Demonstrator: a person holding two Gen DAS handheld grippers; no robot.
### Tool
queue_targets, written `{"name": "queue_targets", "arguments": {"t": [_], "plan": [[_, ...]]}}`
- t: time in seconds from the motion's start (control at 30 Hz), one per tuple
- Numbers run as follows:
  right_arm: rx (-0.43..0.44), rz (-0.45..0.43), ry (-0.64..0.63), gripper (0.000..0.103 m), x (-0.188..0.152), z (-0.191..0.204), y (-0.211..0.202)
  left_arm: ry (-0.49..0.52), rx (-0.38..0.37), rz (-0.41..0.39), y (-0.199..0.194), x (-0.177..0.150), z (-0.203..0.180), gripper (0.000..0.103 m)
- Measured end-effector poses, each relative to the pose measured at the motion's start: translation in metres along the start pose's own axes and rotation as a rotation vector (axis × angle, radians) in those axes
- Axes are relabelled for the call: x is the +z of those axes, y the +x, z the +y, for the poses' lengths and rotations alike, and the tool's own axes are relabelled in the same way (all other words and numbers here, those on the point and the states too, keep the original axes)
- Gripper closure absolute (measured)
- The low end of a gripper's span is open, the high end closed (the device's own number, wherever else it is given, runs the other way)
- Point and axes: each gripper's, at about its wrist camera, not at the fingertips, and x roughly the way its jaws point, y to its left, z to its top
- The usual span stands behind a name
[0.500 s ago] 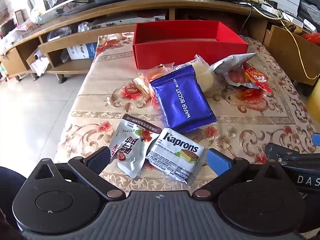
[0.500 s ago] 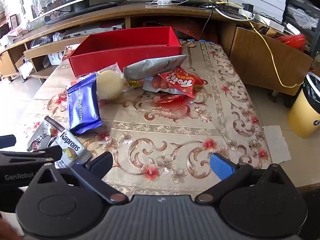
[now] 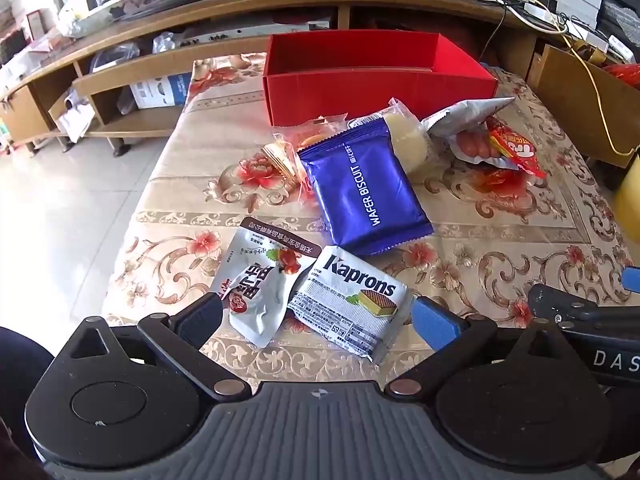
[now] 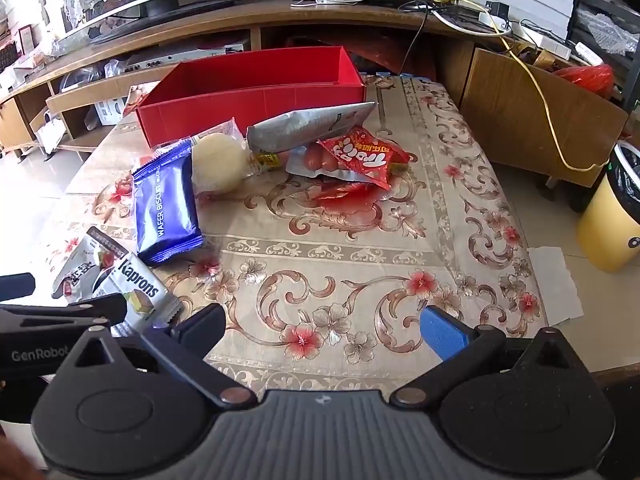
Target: Organize snacks
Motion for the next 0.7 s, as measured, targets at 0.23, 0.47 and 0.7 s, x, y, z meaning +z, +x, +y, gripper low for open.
{"name": "queue_targets", "arguments": {"t": [0.23, 0.47, 0.7], "plan": [[0.001, 0.003, -0.001, 0.000, 0.0012, -0.0003, 0.0013, -0.001, -0.003, 0.004, 0.0008, -0.0004, -0.0009, 0.002], [0.002, 0.009, 0.001, 0.000, 0.0006, 0.0006, 0.0019, -0.001, -0.006, 0.009, 0.0011, -0.0010, -0.0008, 0.003], [0.002, 0.012, 0.002, 0.000, 0.0002, 0.0011, 0.0029, -0.004, -0.008, 0.015, 0.0021, -0.0007, -0.0003, 0.003]]}}
